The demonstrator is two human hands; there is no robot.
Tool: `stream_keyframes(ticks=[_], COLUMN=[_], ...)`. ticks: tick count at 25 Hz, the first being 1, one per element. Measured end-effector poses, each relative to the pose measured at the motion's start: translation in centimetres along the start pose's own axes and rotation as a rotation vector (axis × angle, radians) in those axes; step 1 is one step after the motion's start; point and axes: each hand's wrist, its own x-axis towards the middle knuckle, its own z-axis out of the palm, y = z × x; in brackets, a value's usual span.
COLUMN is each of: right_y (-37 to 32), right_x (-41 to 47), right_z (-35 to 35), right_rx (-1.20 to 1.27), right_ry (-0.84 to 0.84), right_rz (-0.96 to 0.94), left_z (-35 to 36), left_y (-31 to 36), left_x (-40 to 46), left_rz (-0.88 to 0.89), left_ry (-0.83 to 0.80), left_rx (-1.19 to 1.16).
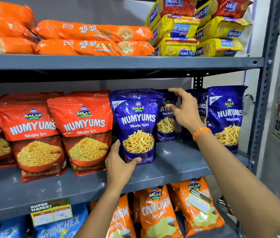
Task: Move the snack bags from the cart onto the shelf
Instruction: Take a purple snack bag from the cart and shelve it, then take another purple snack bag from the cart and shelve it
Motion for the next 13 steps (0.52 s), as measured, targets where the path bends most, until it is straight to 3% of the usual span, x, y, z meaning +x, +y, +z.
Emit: stream_keyframes(ticks=[3,5,8,13], right_y=[2.0,3.7,6.2,12.1], right_x=[-4.9,-8.6,-15.1,-28.0], right_z=[-3.7,-6.6,-10.8,-18.1], right_rx=[0.014,0.017,0.029,-0.156], right_ry=[0.022,0.031,0.061,0.017], right_rz=[-0.007,0.016,0.088,0.270], left_z=[0.8,2.5,6.1,13.7], left_y=[1.8,3.0,3.2,1.5], left_x=[-3.5,-6.4,-10.6,-19.1], left_rz=[0.080,0.127,0.149,0.113], left_ry=[0.090,0.020,-0.169,-0.600], left_rx=[-0.089,-0.127,-0.071,0.046])
